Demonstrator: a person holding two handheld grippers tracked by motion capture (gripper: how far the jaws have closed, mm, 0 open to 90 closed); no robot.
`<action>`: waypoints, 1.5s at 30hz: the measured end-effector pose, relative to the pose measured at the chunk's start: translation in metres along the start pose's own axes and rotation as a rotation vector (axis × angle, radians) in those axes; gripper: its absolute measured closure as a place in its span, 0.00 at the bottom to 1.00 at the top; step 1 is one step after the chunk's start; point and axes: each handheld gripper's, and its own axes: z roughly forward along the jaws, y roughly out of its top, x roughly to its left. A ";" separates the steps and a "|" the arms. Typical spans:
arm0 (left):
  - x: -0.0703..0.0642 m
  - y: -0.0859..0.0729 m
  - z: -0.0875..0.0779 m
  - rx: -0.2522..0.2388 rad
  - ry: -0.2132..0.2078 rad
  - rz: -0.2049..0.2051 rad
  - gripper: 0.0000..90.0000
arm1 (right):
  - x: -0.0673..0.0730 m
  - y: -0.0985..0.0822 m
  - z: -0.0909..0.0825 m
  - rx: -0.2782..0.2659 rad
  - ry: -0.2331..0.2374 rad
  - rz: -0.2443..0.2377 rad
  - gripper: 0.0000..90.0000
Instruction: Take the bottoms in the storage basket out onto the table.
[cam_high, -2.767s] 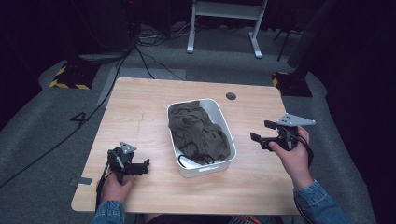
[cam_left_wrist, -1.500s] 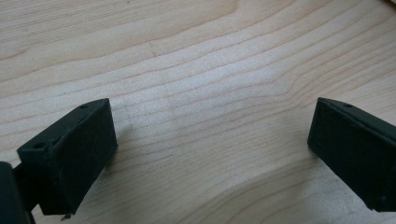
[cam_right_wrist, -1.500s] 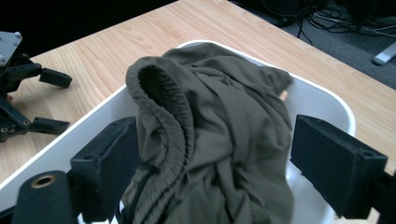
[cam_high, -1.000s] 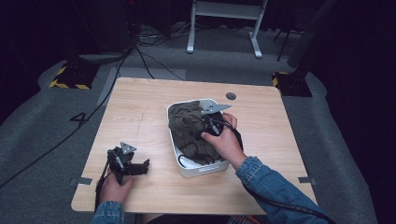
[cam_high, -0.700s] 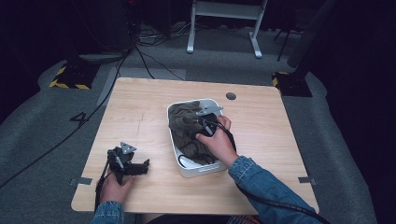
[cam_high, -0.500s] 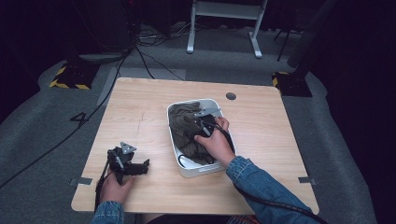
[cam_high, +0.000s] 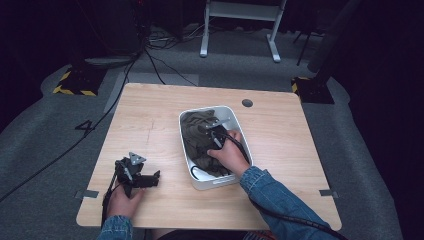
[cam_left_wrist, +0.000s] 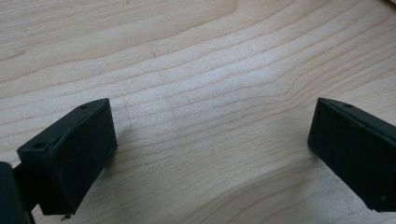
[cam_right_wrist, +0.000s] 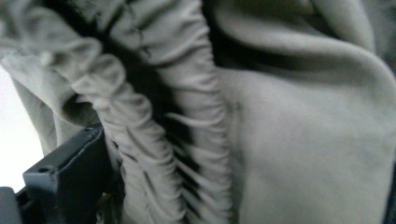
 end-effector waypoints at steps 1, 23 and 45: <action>0.000 0.000 0.000 0.000 0.000 0.000 0.02 | 0.000 0.000 0.000 0.001 -0.001 0.002 0.00; 0.000 0.000 0.000 0.001 -0.005 0.002 0.02 | -0.004 0.013 -0.029 0.045 0.038 0.017 0.70; 0.000 0.000 0.000 0.001 -0.005 0.002 0.02 | -0.006 0.045 -0.120 -0.240 0.090 -0.047 0.70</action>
